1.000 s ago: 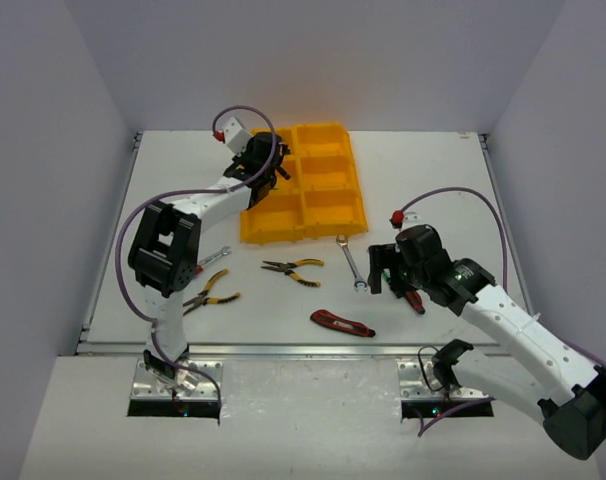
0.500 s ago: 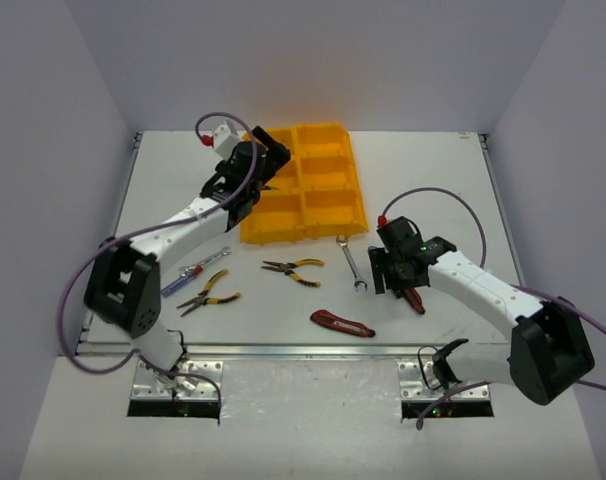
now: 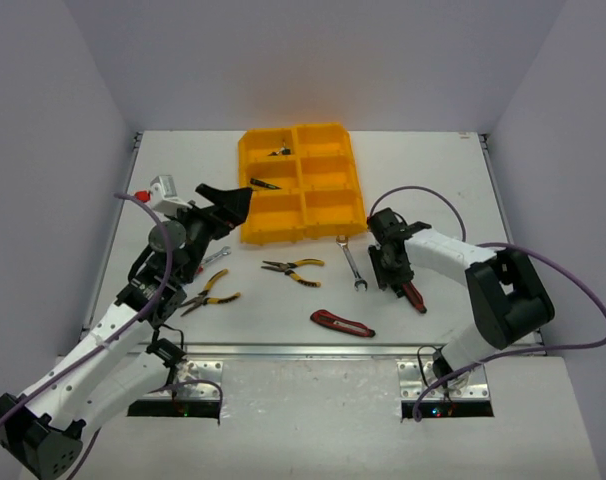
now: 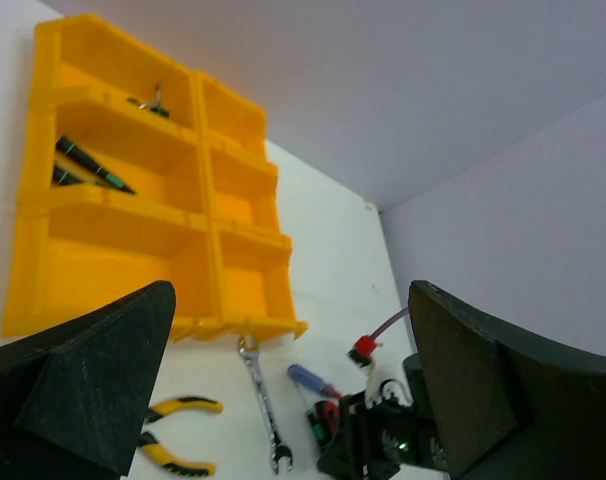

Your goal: Sort the tools into containers

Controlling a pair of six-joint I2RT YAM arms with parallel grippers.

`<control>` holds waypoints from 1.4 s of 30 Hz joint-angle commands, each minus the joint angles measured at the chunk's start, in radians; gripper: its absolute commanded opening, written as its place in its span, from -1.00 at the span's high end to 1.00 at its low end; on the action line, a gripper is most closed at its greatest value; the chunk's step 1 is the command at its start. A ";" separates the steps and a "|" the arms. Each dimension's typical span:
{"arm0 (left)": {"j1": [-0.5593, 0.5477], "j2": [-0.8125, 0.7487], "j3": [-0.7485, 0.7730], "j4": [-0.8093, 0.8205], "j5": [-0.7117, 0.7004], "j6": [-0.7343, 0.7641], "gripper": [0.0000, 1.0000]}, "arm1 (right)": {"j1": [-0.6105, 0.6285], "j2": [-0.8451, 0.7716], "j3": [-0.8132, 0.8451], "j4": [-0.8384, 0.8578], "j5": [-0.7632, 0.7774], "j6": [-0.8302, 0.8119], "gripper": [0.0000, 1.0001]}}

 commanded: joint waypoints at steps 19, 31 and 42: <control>-0.091 0.210 -0.100 0.170 0.435 0.011 -1.00 | 0.036 -0.244 0.027 0.021 -0.079 0.057 1.00; -0.177 0.539 0.026 0.687 0.778 -0.078 -0.88 | 0.046 -0.620 -0.053 0.286 -0.653 0.079 1.00; -0.241 0.681 0.158 0.677 0.803 -0.064 0.18 | 0.055 -0.652 -0.002 0.296 -0.761 0.128 1.00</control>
